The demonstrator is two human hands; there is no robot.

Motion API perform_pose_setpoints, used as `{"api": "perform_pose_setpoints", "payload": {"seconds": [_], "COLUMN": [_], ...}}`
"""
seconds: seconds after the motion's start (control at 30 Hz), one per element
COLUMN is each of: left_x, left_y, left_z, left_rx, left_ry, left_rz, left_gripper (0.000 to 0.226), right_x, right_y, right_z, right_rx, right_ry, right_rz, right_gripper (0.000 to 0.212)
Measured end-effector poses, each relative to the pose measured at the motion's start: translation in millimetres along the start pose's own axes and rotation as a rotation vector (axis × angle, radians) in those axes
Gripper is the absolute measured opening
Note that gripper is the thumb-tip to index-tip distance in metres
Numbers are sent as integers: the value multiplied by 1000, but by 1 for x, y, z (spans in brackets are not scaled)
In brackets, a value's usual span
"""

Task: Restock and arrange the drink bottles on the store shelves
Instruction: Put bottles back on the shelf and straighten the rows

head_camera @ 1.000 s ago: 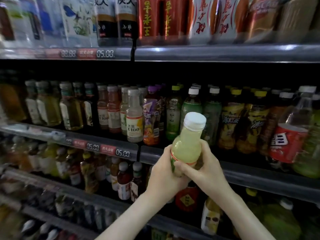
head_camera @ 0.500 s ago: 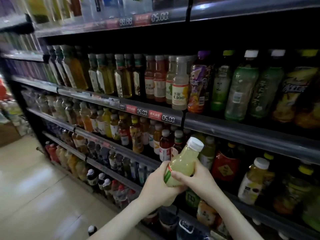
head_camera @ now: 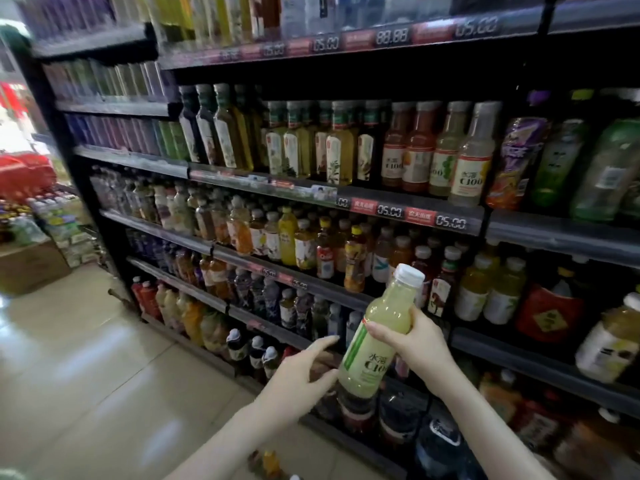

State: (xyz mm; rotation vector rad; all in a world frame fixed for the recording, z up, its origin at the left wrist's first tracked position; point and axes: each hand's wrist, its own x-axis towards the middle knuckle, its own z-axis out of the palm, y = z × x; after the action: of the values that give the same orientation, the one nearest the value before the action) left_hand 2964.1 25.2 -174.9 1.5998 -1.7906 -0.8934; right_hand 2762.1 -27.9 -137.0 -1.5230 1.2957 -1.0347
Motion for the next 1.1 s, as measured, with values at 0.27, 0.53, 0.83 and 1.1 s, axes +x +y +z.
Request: {"api": "perform_pose_setpoints", "payload": {"seconds": [0.27,0.53,0.83,1.1], "left_x": [9,88,163,205], "left_y": [-16,-26,-51,-84], "left_z": [-67,-118,-166,-201], "left_rx": [40,-33,-106,-63], "left_ry": [64,127,89,-158], "left_rz": [110,95,103,135], "left_gripper": [58,80,69,66], "right_x": [26,107,184,212], "right_y": [-49,-78,-88,-72], "right_z": [71,105,141,179], "right_rx": [-82,-35,-36,-60], "right_ry": [-67,-79,-112,52], "right_rz": [-94,-229,-209,-86], "right_gripper": [48,56,65,63]}}
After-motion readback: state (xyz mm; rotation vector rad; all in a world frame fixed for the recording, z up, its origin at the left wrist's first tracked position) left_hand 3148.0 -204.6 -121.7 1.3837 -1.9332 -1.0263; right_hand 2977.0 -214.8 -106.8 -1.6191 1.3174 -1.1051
